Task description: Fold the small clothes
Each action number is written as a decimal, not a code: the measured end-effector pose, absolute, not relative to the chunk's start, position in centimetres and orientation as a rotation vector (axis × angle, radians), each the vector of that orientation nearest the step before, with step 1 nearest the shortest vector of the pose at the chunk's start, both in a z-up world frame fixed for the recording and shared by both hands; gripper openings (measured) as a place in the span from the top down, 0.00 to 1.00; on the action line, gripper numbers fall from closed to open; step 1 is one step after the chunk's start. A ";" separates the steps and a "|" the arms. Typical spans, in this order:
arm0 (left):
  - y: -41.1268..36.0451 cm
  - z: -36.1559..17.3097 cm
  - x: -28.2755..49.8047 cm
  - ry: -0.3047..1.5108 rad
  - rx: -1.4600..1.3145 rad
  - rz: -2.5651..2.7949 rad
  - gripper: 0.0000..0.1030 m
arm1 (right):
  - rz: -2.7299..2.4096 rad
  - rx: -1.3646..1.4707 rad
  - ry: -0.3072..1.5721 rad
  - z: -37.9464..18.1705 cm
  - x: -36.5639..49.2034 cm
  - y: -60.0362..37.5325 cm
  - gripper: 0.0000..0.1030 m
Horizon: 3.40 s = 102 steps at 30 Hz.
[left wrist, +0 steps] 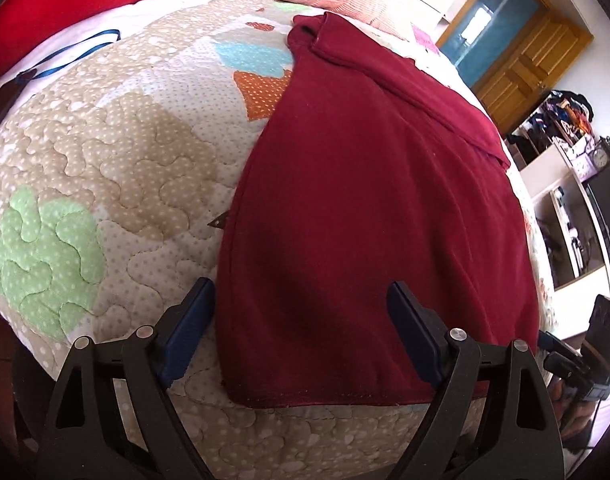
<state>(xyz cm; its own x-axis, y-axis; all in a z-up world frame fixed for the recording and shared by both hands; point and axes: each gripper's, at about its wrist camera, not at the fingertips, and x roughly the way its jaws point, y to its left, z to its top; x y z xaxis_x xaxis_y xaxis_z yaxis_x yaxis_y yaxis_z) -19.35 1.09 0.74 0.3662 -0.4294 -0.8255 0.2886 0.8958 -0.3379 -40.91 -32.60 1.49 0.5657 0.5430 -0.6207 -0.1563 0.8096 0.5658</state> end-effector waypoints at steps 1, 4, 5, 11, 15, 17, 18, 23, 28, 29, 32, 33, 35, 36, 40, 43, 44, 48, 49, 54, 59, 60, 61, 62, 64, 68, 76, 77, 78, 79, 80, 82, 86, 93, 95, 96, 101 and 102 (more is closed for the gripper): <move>1.3 0.7 -19.4 1.108 -0.150 -0.471 0.16 | 0.445 0.493 0.884 1.5 -41.2 -32.8 0.22; 2.3 0.7 -19.4 1.117 -0.206 -0.494 0.16 | 0.497 0.512 0.893 1.5 -41.6 -33.1 0.22; 2.5 0.7 -19.3 1.117 -0.226 -0.500 0.16 | 0.502 0.512 0.890 1.4 -41.7 -33.2 0.22; 1.8 0.6 -19.5 1.112 -0.169 -0.491 0.39 | 0.530 0.528 0.847 0.7 -40.7 -31.8 0.48; 2.8 0.6 -19.4 1.127 -0.229 -0.513 0.87 | 0.539 0.577 0.852 -0.5 -39.8 -31.2 0.84; 3.0 1.2 -19.5 1.123 -0.235 -0.532 0.90 | 0.566 0.577 0.828 0.3 -39.8 -31.3 0.85; 3.0 1.7 -19.6 1.114 -0.230 -0.546 0.91 | 0.585 0.585 0.799 1.0 -40.0 -31.5 0.86; 2.5 4.5 -18.4 1.049 -0.267 -0.612 0.91 | 0.622 0.610 0.674 4.5 -39.5 -33.3 0.86; 0.9 7.8 -14.4 0.960 -0.287 -0.635 0.91 | 0.582 0.599 0.570 7.4 -36.2 -35.2 0.86; 0.5 8.2 -13.6 0.946 -0.285 -0.638 0.91 | 0.571 0.596 0.548 8.0 -35.3 -35.8 0.86; -1.5 10.0 -10.1 0.895 -0.268 -0.642 0.91 | 0.532 0.594 0.497 9.7 -32.1 -37.5 0.86; -2.2 10.6 -9.0 0.880 -0.261 -0.640 0.91 | 0.523 0.599 0.485 10.2 -31.0 -38.3 0.86; -4.1 11.5 -6.0 0.853 -0.240 -0.632 0.91 | 0.473 0.590 0.464 11.0 -28.2 -39.5 0.86; -5.0 11.8 -4.7 0.841 -0.225 -0.623 0.91 | 0.452 0.590 0.457 11.2 -26.8 -40.4 0.87; -8.9 11.8 1.5 0.828 -0.178 -0.561 0.91 | 0.371 0.615 0.446 11.2 -20.3 -43.2 0.87; -11.3 9.6 6.7 0.878 -0.187 -0.510 0.91 | 0.283 0.668 0.545 8.8 -14.8 -45.4 0.83; -11.6 8.6 8.0 0.917 -0.213 -0.516 0.91 | 0.234 0.686 0.595 7.9 -13.2 -46.1 0.67; -11.9 6.9 11.2 0.999 -0.279 -0.500 0.73 | 0.113 0.724 0.568 7.6 -12.7 -49.0 0.38; -11.6 7.3 11.5 0.981 -0.290 -0.517 0.62 | 0.106 0.727 0.541 8.0 -13.2 -49.6 0.38; -10.2 9.7 10.3 0.845 -0.288 -0.523 0.26 | 0.100 0.549 0.516 10.4 -14.4 -47.7 0.39; -12.7 7.8 11.3 0.925 -0.236 -0.508 0.26 | 0.076 0.364 0.624 9.0 -10.2 -43.4 0.57; -13.3 7.3 11.5 0.933 -0.213 -0.480 0.26 | 0.031 0.336 0.647 8.4 -9.3 -43.3 0.58; -13.9 6.5 12.2 0.944 -0.187 -0.439 0.26 | -0.008 0.330 0.661 7.8 -8.4 -43.5 0.59; -14.1 5.8 12.7 0.955 -0.181 -0.419 0.26 | -0.031 0.344 0.672 7.1 -7.5 -44.1 0.60; -14.3 4.1 14.5 0.996 -0.188 -0.374 0.26 | -0.067 0.383 0.711 5.6 -5.9 -45.4 0.60; -14.3 0.8 17.1 1.052 -0.185 -0.299 0.26 | -0.076 0.389 0.805 3.1 -2.8 -46.5 0.59; -14.1 1.4 16.0 1.011 -0.151 -0.307 0.26 | -0.061 0.368 0.757 6.7 -7.5 -45.3 0.58; -13.6 1.8 15.5 1.001 -0.158 -0.308 0.26 | -0.047 0.377 0.733 7.4 -9.0 -45.0 0.53; -13.3 2.2 15.1 0.991 -0.160 -0.309 0.26 | -0.043 0.377 0.713 7.8 -10.6 -44.7 0.51; -12.9 2.5 14.5 0.982 -0.161 -0.311 0.26 | -0.051 0.369 0.707 7.9 -11.5 -44.4 0.51; -12.6 2.8 14.0 0.977 -0.165 -0.312 0.26 | -0.075 0.354 0.711 7.6 -12.3 -44.2 0.50; -11.6 3.2 12.7 0.974 -0.191 -0.314 0.26 | -0.136 0.320 0.773 6.0 -12.3 -44.3 0.50; -9.6 4.0 9.4 0.982 -0.241 -0.336 0.26 | -0.149 0.389 0.820 5.0 -12.6 -44.9 0.50; -7.1 4.3 3.4 0.942 -0.155 -0.339 0.26 | -0.082 0.362 0.748 8.8 -14.8 -41.2 0.50; -6.6 3.8 2.4 0.944 -0.150 -0.334 0.26 | -0.034 0.377 0.729 9.3 -14.9 -40.0 0.50; -6.4 3.5 2.0 0.940 -0.148 -0.327 0.26 | -0.002 0.380 0.724 9.5 -14.6 -39.1 0.50; -5.4 1.9 0.6 0.956 -0.153 -0.312 0.26 | 0.030 0.315 0.722 10.4 -12.0 -34.9 0.50; -5.4 1.7 0.6 0.958 -0.156 -0.318 0.26 | -0.014 0.304 0.701 10.9 -11.8 -34.6 0.50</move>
<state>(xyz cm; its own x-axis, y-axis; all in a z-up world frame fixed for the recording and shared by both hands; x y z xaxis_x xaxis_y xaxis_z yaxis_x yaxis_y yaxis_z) 0.59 -5.39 1.68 0.5331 -0.3336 -0.7775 0.1970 0.9427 -0.2694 -11.85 -34.61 10.92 0.7662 0.0890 -0.6364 0.1136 0.9560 0.2704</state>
